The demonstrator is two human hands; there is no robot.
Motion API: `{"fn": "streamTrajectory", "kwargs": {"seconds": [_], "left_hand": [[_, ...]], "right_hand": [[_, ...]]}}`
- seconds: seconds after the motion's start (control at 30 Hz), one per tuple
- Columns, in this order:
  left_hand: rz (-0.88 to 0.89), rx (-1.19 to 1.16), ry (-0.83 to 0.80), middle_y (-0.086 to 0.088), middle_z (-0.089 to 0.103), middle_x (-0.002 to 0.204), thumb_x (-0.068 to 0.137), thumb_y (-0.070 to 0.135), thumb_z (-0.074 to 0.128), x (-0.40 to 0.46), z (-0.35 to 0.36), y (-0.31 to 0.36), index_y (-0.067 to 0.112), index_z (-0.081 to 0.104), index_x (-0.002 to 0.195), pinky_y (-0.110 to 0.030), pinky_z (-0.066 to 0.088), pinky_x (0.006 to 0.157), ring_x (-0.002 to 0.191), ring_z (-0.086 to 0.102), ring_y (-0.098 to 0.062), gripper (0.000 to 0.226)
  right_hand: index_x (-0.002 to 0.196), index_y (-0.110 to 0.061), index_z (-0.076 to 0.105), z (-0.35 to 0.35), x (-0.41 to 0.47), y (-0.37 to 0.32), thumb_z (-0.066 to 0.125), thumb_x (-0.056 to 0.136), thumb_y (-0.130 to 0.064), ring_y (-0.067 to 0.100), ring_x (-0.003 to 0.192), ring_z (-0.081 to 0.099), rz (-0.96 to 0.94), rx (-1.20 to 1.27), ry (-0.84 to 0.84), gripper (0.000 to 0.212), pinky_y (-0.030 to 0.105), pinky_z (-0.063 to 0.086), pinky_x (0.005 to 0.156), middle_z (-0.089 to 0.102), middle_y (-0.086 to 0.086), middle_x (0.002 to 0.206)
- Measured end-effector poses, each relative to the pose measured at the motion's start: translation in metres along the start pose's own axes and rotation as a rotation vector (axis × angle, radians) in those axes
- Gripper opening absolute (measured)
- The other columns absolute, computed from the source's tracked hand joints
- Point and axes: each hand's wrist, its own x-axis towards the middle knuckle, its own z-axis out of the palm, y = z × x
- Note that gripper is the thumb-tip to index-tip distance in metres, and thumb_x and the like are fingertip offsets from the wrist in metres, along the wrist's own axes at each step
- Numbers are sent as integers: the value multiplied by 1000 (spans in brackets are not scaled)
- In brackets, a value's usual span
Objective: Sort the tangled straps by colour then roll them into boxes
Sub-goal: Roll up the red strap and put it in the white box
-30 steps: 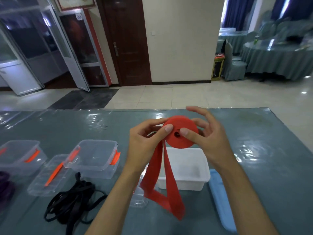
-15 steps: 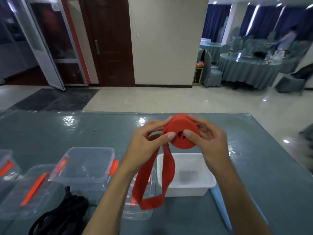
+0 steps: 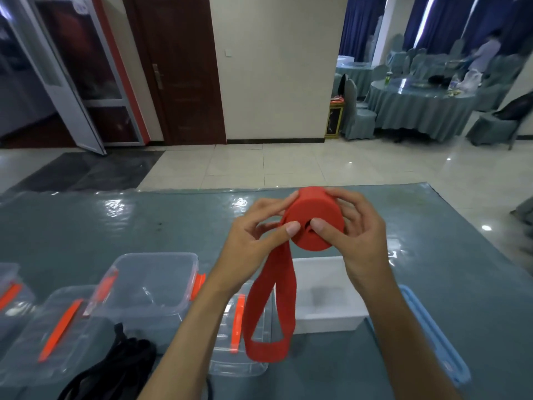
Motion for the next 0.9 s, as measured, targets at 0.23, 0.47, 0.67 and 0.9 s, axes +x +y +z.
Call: {"fn": "streamTrajectory", "kwargs": {"seconds": [0.23,0.47,0.67,0.9], "left_hand": [[-75,44,124,-2,75,100,69,15,89,5,16,6,17,77,115,-22,55,76,83,70,-9,47],[-198,-4,131,-7,77,103,69,39,91,12,42,3,27,75,117,-33,60,83,95,75,-19,53],[-245,-32,56,-9,75,117,76,35,87,17,52,-2,28,76,119,-41,58,97,110,70,-28,45],[-152,72,214,-18,73,105,73,20,91,6,77,-8,20,76,117,-31,60,84,87,69,-17,46]], "right_hand": [[132,-42,55,-22,7,10,90,79,-29,28,93,75,166,-41,-163,64,45,62,82,77,11,101],[140,-36,61,-43,13,-3,85,75,-26,18,115,71,139,-24,-124,70,38,60,95,74,-4,124],[129,-32,68,-53,12,-1,85,72,-24,22,111,72,170,110,-35,60,34,61,88,75,-1,122],[111,-18,68,-73,8,8,86,75,-35,21,89,73,364,360,-61,44,29,61,75,78,6,100]]}}
